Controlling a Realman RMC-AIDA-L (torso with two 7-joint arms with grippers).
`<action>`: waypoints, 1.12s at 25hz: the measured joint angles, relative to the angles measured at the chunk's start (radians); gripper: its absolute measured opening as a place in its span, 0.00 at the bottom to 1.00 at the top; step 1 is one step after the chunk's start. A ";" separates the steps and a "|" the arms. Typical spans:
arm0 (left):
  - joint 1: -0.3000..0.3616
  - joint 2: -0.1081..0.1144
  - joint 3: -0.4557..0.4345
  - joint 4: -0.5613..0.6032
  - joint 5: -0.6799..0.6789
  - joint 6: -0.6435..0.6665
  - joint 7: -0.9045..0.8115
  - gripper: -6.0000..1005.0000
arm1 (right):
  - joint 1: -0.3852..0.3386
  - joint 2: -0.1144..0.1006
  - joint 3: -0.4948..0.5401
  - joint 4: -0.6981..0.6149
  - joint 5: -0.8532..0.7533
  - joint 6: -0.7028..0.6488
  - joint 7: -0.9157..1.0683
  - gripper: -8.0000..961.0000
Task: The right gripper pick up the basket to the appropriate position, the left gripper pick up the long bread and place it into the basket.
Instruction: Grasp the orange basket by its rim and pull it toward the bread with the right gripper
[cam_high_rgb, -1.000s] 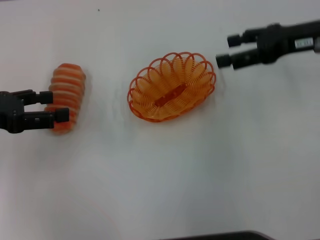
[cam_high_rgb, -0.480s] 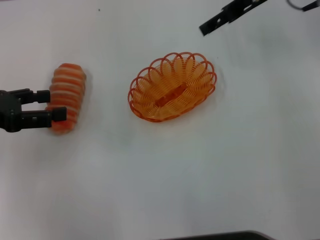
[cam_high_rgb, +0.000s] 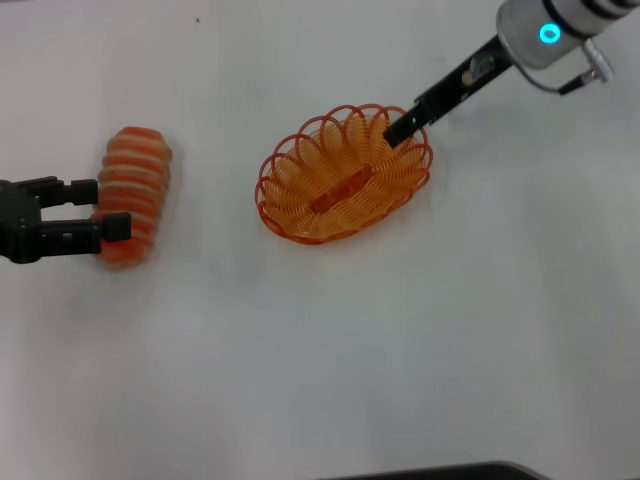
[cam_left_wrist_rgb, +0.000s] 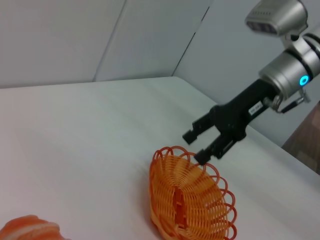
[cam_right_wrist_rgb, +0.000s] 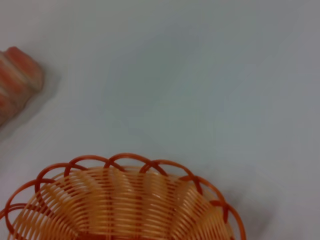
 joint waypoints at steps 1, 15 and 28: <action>0.000 0.000 0.001 0.000 0.000 -0.001 0.000 0.88 | 0.001 0.000 -0.001 0.020 0.002 0.011 -0.001 0.96; 0.002 0.001 0.002 -0.002 0.000 -0.005 0.002 0.88 | -0.010 0.002 -0.006 0.106 0.073 0.080 -0.018 0.52; 0.011 -0.001 -0.001 -0.002 0.000 0.000 0.002 0.88 | -0.061 -0.011 0.023 0.072 0.197 0.021 -0.057 0.17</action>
